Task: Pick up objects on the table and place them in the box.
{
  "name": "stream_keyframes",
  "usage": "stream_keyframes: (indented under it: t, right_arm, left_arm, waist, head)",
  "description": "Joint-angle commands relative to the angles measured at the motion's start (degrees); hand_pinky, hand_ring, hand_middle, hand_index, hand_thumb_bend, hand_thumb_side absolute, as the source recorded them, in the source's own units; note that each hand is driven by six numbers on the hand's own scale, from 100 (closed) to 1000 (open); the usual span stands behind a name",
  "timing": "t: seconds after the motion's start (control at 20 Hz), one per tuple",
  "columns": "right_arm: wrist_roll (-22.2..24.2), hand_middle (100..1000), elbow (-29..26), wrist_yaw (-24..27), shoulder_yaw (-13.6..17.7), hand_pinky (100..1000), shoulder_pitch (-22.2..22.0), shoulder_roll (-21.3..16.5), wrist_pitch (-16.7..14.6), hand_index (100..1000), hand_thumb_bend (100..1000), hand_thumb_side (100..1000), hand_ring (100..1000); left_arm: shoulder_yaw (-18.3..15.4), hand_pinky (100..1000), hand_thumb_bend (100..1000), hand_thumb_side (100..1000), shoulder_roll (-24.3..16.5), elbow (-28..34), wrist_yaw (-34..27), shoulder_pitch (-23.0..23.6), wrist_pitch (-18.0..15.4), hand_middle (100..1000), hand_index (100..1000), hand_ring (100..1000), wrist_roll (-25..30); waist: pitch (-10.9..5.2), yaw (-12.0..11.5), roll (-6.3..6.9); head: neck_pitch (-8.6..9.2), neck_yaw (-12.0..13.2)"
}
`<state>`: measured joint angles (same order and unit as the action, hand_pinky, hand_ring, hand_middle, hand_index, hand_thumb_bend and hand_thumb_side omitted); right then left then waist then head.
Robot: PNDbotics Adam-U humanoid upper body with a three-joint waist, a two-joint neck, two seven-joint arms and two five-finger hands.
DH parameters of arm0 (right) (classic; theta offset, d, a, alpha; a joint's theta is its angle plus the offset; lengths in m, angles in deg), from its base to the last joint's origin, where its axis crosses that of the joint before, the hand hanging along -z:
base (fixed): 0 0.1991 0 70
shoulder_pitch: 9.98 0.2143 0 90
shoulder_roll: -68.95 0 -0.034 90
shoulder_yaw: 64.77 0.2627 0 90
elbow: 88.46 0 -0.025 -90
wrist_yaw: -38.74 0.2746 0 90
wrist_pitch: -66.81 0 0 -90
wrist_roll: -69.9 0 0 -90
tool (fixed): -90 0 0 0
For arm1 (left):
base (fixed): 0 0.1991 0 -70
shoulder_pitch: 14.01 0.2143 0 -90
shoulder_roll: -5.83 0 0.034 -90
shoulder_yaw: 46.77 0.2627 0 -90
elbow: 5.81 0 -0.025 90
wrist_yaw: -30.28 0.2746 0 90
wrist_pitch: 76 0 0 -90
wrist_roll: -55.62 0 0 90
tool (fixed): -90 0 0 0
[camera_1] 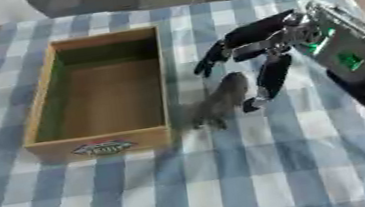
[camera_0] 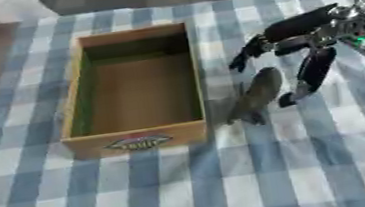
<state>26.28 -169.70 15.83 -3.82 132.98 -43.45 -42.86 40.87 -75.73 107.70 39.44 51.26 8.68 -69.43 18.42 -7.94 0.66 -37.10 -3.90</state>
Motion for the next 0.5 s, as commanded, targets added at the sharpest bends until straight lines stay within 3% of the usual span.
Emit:
stream_keyframes:
  t: [0.05, 0.5]
  right_arm:
    - [5.59, 765, 0.36, -0.32, 0.20, 841, 1.31, -0.53, -5.70, 932, 455, 100, 908]
    - [5.59, 675, 2.15, -1.38, -0.35, 833, 1.43, -0.08, -4.65, 841, 422, 100, 894]
  left_arm:
    - [0.00, 824, 100, 619, -0.54, 1.08, -0.18, -0.69, -0.10, 779, 725, 836, 0.27]
    - [0.01, 824, 100, 619, -0.55, 1.08, -0.19, -0.77, -0.13, 780, 724, 836, 0.35]
  waist:
    - [-0.96, -0.21, 0.01]
    - [-0.86, -0.25, -0.08]
  head:
    - [0.68, -0.02]
    - [0.79, -0.11]
